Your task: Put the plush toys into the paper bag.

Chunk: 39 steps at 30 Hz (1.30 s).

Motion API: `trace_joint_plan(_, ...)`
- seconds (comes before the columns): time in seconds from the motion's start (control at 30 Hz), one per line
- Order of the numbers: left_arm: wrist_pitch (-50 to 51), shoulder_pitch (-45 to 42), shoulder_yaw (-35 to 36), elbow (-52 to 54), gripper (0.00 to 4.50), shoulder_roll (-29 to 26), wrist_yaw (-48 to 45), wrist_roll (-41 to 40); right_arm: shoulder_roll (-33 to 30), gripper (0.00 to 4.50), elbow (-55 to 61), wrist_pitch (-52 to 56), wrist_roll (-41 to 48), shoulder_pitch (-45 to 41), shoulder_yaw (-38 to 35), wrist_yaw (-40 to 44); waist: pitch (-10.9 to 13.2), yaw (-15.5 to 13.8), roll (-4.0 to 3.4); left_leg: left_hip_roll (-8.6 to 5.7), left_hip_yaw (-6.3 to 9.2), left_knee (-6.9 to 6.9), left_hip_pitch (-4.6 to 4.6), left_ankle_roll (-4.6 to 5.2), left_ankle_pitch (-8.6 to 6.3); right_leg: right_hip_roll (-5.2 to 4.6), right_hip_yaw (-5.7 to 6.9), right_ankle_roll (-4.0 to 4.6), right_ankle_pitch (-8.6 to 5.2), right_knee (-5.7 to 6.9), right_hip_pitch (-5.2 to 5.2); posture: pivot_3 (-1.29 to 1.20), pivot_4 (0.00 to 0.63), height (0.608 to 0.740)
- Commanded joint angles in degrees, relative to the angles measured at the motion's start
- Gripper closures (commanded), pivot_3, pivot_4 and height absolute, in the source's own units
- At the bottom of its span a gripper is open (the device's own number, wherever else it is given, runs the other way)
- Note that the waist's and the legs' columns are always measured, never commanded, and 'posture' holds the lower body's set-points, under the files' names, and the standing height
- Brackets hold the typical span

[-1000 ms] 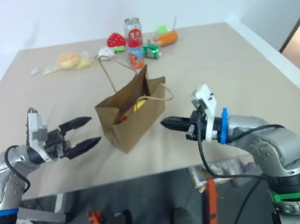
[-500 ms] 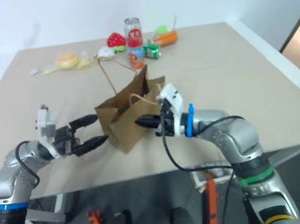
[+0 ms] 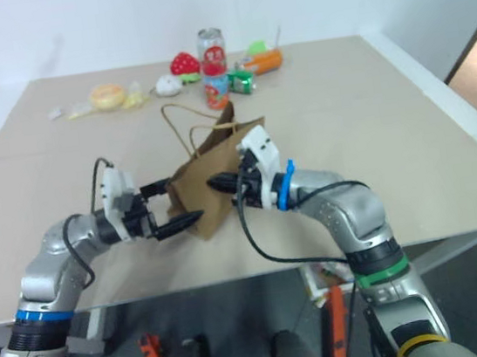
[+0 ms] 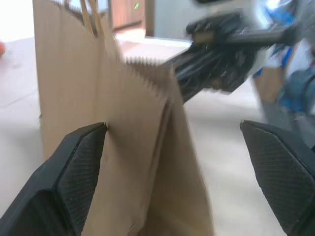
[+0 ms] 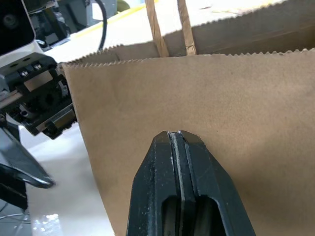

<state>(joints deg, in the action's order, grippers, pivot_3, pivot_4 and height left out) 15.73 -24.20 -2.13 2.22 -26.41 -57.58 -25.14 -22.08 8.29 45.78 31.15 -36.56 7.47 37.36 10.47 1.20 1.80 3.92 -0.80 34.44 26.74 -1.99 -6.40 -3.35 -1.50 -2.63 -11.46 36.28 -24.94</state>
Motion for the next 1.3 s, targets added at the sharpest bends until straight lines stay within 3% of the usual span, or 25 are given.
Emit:
trace_joint_plan(0.03, -0.7, -2.1, 1.8, -1.1, 1.14, 1.2, 4.5, 1.1, -0.3, 4.50, 1.7, -0.7, -0.3, -0.6, -1.4, 0.1, 0.0, 0.0, 0.00, 0.00, 0.00, 0.00, 0.00, 0.00, 0.00, 0.00, 0.00, 0.00, 0.00, 0.00, 0.00, 0.00, 0.150, 0.740)
trace_joint_plan(0.1, -0.2, -2.8, 2.0, -1.3, 2.00, 1.9, 6.3, 1.2, -0.4, 4.50, 1.8, -0.7, -0.3, -0.5, -1.4, 0.2, 0.0, 0.0, 0.00, 0.00, 0.00, 0.00, 0.00, 0.02, 0.01, 0.00, 0.00, 0.00, 0.01, 0.01, 0.00, 0.00, 0.150, 0.740)
trace_joint_plan(0.17, 0.3, -3.0, 1.9, -1.1, 2.43, 2.3, 7.1, 1.0, -0.5, 4.50, 1.9, -0.7, -0.4, -0.4, -1.4, 0.2, 0.0, 0.0, 0.00, 0.00, 0.00, 0.00, 0.00, 0.05, 0.03, 0.00, 0.00, 0.00, 0.01, 0.01, 0.00, 0.00, 0.150, 0.740)
trace_joint_plan(0.3, 1.2, -3.0, 1.8, -0.4, 4.20, 2.5, 7.4, 0.5, -0.8, 4.50, 2.2, -0.5, -0.5, -0.1, -1.7, 0.4, 0.0, 0.0, 0.00, 0.00, -0.01, 0.01, 0.00, 0.07, 0.05, 0.00, 0.00, -0.03, 0.03, 0.02, 0.03, 0.00, 0.150, 0.740)
trace_joint_plan(0.33, 1.3, -3.0, 1.7, -0.3, 4.47, 2.4, 7.4, 0.5, -0.9, 4.50, 2.4, -0.4, -0.4, 0.0, -1.9, 0.4, 0.0, 0.0, 0.00, 0.00, -0.01, 0.01, 0.00, 0.07, 0.05, 0.00, 0.00, -0.03, 0.04, 0.02, 0.03, 0.00, 0.150, 0.740)
trace_joint_plan(0.47, 2.0, -2.5, 1.5, 0.8, 4.47, 1.1, 5.1, -0.4, -4.4, 4.50, 6.6, 1.6, 3.9, 2.1, -6.3, 3.1, 0.0, 0.0, 0.00, 0.00, 0.00, 0.00, 0.00, 0.08, 0.06, 0.01, 0.00, -0.03, 0.03, 0.02, 0.01, 0.00, 0.150, 0.740)
trace_joint_plan(0.63, -0.2, -2.1, 4.1, -1.0, 4.47, -2.0, -1.4, -3.1, -15.9, 4.50, 11.5, 3.4, 11.6, 10.1, -19.0, 11.3, 0.0, -0.4, 0.00, -0.02, 0.00, 0.00, 0.07, 0.07, 0.05, -0.04, -0.01, -0.10, -0.05, 0.00, 0.05, 0.00, 0.150, 0.740)
trace_joint_plan(0.8, -2.3, -3.6, 6.3, -6.3, 4.47, -7.1, -15.7, -7.4, -25.9, 4.50, 9.7, 4.0, 12.5, 16.4, -26.2, 17.4, 0.0, -0.2, -0.01, -0.02, -0.02, 0.01, 0.05, 0.07, 0.05, -0.04, -0.03, -0.09, -0.05, -0.02, 0.03, 0.00, 0.150, 0.740)
trace_joint_plan(1.03, -5.4, -6.5, 3.7, -14.3, 4.47, -11.6, -30.4, -6.4, -29.1, 4.50, 9.5, 3.1, 12.1, 19.5, -26.6, 19.3, 0.0, 0.0, -0.01, -0.02, -0.03, 0.06, -0.11, 0.06, 0.04, -0.06, -0.03, 0.06, 0.05, 0.00, 0.05, 0.00, 0.150, 0.740)
trace_joint_plan(1.27, -10.3, -9.7, 3.0, -21.6, 4.47, -9.9, -33.0, -3.6, -29.2, 4.50, 10.8, 3.2, 13.0, 21.2, -27.2, 19.2, 0.0, 0.0, -0.01, -0.02, -0.04, 0.06, -0.08, 0.06, 0.05, -0.06, -0.03, 0.04, 0.04, 0.00, 0.04, 0.00, 0.150, 0.740)
trace_joint_plan(1.3, -11.8, -9.9, 2.6, -22.6, 4.22, -9.4, -33.3, -2.9, -29.4, 4.50, 10.9, 3.3, 13.0, 21.5, -27.2, 19.4, 0.0, 0.0, -0.01, -0.02, -0.04, 0.06, -0.08, 0.06, 0.04, -0.06, -0.03, 0.04, 0.04, -0.01, 0.04, 0.00, 0.150, 0.740)
